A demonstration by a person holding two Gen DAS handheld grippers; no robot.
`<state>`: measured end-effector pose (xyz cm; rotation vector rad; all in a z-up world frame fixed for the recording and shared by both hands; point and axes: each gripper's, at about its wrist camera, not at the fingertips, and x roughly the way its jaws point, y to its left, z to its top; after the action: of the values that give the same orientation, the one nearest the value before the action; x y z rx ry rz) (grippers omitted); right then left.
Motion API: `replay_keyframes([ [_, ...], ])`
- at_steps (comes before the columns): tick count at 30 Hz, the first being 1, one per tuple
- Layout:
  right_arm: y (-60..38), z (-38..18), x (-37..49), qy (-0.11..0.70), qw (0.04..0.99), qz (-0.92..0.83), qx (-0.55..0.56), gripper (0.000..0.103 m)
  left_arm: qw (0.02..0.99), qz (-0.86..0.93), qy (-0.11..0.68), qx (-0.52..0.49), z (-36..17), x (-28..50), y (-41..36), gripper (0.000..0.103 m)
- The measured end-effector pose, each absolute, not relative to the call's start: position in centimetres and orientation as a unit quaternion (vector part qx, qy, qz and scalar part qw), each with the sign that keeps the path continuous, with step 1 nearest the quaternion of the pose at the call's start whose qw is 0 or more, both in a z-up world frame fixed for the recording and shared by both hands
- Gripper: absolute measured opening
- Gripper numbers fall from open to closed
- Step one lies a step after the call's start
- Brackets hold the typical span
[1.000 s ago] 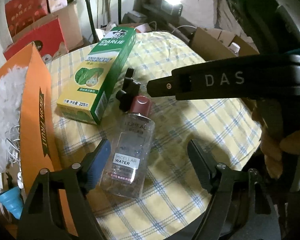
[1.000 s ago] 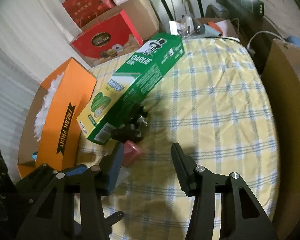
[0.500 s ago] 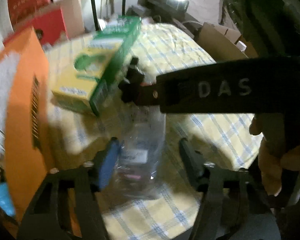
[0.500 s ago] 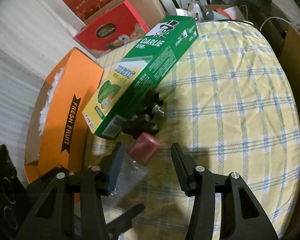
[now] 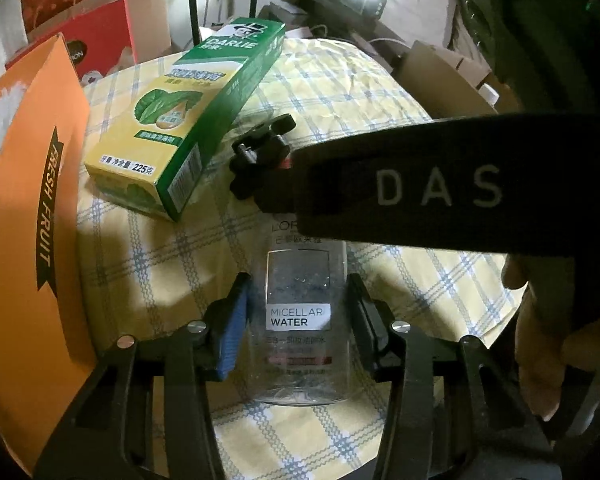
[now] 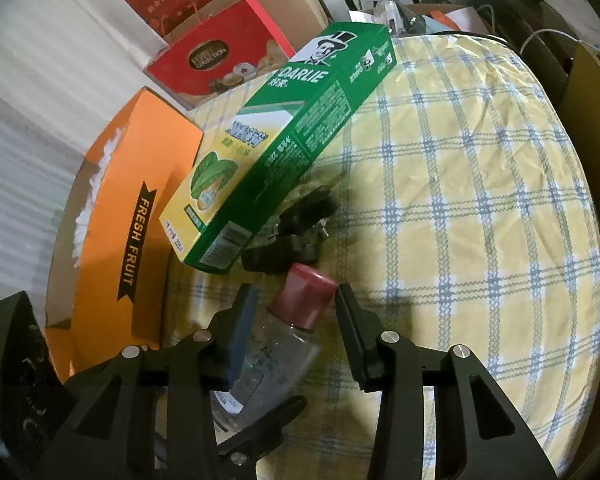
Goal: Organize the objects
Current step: 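Close the left gripper on the micellar water bottle, then lift the micellar bottle with the left gripper and carry it into the orange box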
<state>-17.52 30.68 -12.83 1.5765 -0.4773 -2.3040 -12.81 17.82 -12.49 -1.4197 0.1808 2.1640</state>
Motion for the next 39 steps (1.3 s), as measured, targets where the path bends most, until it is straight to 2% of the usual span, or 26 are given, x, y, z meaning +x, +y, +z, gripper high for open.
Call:
replay_keyframes([
  [8, 30.6, -12.5, -17.2, -0.167, 0.155, -0.807, 0.545, 0.042, 0.272, 0.813, 0.062, -0.511, -12.0, -12.1, 17.4, 0.044],
  [19, 29.4, -7.4, -16.3, -0.16, 0.167, -0.827, 0.512, 0.041, 0.276, 0.828, 0.044, -0.486, -7.6, -11.5, 15.8, 0.044],
  [30, 25.2, -2.8, -16.0, -0.135, 0.191, -0.846, 0.48, 0.042, 0.265, 0.848, 0.022, -0.459, -3.7, -12.3, 11.4, 0.044],
  [39, 19.9, -1.4, -17.0, -0.108, 0.219, -0.847, 0.473, 0.042, 0.243, 0.858, 0.007, -0.453, -2.7, -13.0, 6.3, 0.044],
])
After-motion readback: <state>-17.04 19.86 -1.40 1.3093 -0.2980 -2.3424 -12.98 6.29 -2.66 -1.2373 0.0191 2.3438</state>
